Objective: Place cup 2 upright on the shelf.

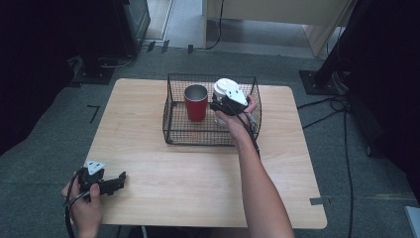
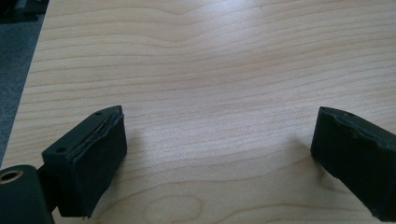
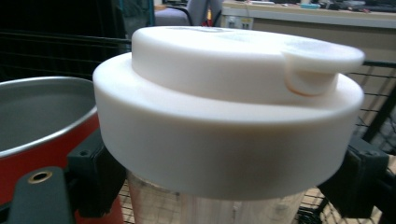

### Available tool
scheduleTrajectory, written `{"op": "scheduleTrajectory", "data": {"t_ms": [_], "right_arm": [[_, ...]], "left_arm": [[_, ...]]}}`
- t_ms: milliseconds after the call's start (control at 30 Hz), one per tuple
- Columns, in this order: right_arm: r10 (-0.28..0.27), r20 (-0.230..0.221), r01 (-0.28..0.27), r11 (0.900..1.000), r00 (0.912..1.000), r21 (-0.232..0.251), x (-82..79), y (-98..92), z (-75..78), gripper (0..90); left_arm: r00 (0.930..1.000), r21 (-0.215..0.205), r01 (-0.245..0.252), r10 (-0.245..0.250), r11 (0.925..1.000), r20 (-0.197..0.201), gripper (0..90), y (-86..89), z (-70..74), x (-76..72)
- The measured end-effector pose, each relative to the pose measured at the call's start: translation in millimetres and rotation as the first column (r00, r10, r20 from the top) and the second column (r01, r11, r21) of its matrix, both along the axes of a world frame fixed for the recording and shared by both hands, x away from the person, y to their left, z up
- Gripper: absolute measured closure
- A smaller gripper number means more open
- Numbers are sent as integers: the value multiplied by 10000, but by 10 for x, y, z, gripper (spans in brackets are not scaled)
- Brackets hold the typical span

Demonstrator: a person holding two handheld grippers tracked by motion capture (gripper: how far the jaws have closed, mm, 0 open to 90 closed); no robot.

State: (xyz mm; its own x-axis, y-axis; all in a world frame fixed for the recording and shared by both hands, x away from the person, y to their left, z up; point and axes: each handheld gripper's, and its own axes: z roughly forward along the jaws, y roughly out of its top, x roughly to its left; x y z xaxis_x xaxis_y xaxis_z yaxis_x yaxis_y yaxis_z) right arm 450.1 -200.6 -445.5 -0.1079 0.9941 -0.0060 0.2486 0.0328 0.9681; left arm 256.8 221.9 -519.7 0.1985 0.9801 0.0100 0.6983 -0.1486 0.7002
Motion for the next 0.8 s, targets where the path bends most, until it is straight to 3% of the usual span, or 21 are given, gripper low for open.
{"op": "scheduleTrajectory", "data": {"t_ms": [267, 567, 800], "right_arm": [[172, -304, -157, 9987, 9994, 484, -16, -75, 3, 139], [795, -435, -768, 9952, 9959, 608, -50, -96, 21, 1], [616, -401, -586, 9957, 9973, 713, -60, -96, 36, 0]], "left_arm": [[10000, 0, 0, 0, 10000, -1, 42, 0, 0, 0], [10000, 3, 2, -2, 10000, -1, 42, 0, 0, 0], [10000, 1, 0, 0, 10000, 0, 42, 0, 0, 0]]}}
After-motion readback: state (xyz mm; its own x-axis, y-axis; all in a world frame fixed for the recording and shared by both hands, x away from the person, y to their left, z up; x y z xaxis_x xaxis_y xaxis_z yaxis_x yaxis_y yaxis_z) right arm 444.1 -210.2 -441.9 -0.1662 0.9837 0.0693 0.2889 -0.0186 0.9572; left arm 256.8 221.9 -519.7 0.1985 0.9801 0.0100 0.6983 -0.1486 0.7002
